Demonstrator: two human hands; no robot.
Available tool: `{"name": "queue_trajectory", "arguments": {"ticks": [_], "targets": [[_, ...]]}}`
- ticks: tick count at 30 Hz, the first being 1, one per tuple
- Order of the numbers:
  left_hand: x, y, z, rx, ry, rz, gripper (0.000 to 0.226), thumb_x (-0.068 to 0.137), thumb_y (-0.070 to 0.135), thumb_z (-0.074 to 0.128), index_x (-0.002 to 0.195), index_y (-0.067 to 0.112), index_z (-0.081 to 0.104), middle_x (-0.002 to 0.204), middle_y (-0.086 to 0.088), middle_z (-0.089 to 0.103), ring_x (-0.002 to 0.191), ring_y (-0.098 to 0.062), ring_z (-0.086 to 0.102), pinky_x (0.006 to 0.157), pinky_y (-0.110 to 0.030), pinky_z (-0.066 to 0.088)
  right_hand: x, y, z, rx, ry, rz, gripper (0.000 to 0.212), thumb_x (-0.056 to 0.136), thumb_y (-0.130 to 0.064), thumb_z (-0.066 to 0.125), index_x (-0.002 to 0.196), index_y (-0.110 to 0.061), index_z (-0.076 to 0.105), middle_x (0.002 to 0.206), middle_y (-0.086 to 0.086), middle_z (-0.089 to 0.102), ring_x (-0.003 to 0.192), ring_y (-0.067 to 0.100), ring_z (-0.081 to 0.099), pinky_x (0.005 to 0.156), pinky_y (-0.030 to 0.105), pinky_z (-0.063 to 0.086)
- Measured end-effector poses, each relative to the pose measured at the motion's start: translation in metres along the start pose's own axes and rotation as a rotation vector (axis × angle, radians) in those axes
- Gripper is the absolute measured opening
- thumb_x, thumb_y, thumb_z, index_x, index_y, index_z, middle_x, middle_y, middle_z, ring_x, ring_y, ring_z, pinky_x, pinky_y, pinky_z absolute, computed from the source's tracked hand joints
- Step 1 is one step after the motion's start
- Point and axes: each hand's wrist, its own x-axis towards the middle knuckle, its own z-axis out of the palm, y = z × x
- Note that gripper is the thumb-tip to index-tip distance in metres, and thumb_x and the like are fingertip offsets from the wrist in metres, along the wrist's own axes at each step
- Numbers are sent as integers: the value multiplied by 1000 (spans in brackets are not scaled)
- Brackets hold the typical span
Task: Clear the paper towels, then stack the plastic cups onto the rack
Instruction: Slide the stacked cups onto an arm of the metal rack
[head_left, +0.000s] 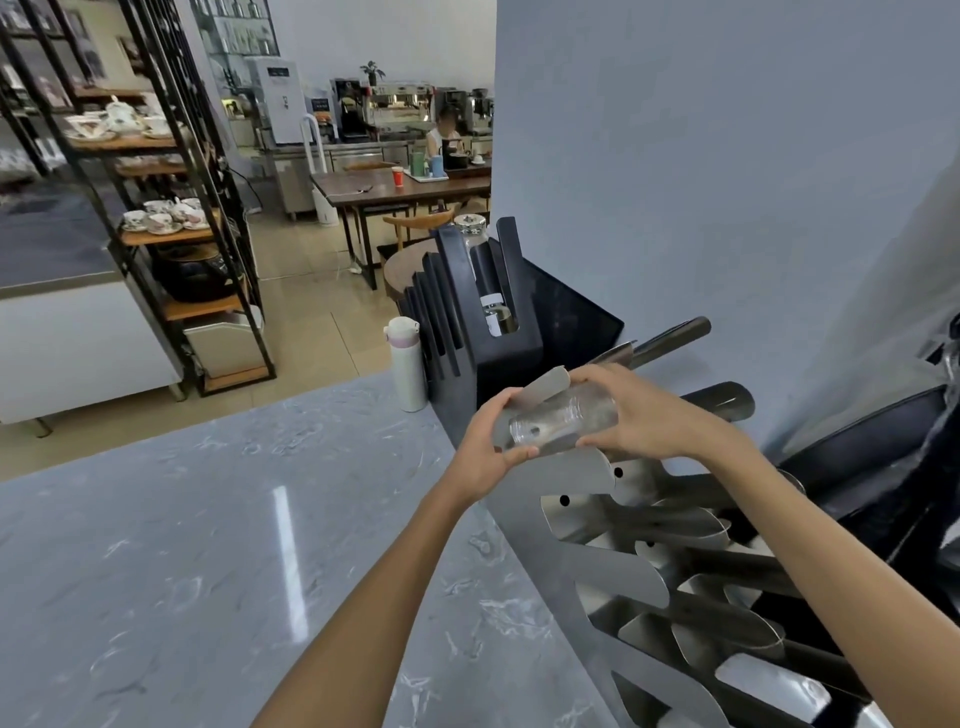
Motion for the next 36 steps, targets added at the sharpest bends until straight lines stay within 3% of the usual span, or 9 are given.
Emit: {"name": "queue_trajectory", "arguments": {"ticks": [4, 8, 12, 14, 19, 26, 31, 33, 36], "targets": [[1, -4, 2, 19, 44, 27, 78, 88, 19, 78, 127, 72, 36, 145, 17, 43, 136, -14, 45, 96, -42, 60, 0, 8, 4, -70, 10, 29, 69, 80, -34, 79, 140, -32, 43, 138, -3, 48, 126, 15, 47, 98, 22, 35], [0, -8, 4, 105, 50, 45, 85, 91, 15, 73, 119, 83, 29, 128, 52, 40, 133, -4, 44, 97, -32, 57, 2, 4, 14, -213, 45, 77, 75, 78, -53, 73, 142, -35, 38, 144, 1, 50, 127, 21, 52, 101, 40, 47], [2, -12, 4, 128, 70, 53, 64, 97, 14, 67, 151, 32, 40, 146, 20, 46, 136, -2, 39, 119, -39, 38, 8, -1, 10, -153, 14, 159, 89, 72, -63, 72, 146, -26, 37, 146, 4, 51, 127, 25, 53, 97, 39, 48], [1, -9, 5, 119, 78, 44, 61, 98, 11, 64, 153, 22, 40, 149, 12, 45, 138, -4, 38, 120, -40, 35, 8, 0, 5, -186, -36, 174, 97, 73, -62, 73, 152, -26, 29, 152, 5, 46, 135, 27, 47, 103, 41, 43], [0, -5, 5, 109, 76, 38, 62, 99, 8, 64, 154, 17, 38, 157, -2, 45, 146, -19, 40, 123, -44, 33, 2, -2, 2, -279, 93, 118, 79, 76, -42, 80, 145, -27, 43, 144, 4, 50, 126, 26, 53, 96, 38, 45], [1, -6, 4, 54, 24, -3, 73, 93, 4, 70, 155, 21, 35, 146, 12, 39, 139, -7, 35, 122, -45, 34, -1, -4, 4, -383, 173, 174, 78, 76, -68, 65, 131, -13, 58, 128, 11, 66, 116, 31, 60, 90, 42, 50], [1, -8, 9, 75, 63, -14, 77, 90, 4, 74, 154, 22, 35, 147, 6, 45, 139, -13, 41, 120, -46, 37, -2, -7, 13, -541, 249, 219, 71, 83, -77, 41, 86, -10, 61, 84, 10, 70, 80, 29, 65, 62, 35, 41], [2, -8, 11, 102, 88, -10, 76, 89, 5, 74, 153, 21, 36, 140, 14, 44, 134, -7, 40, 121, -42, 34, -2, -7, 14, -521, 244, 224, 74, 84, -77, 39, 94, -9, 66, 90, 11, 72, 86, 30, 67, 67, 36, 45], [4, -11, 11, 131, 86, 0, 75, 89, 6, 74, 151, 25, 37, 142, 14, 46, 136, -10, 42, 119, -40, 35, -5, -3, 8, -501, 185, 213, 74, 80, -76, 49, 124, -18, 61, 115, 8, 72, 109, 31, 63, 96, 45, 39]]}}
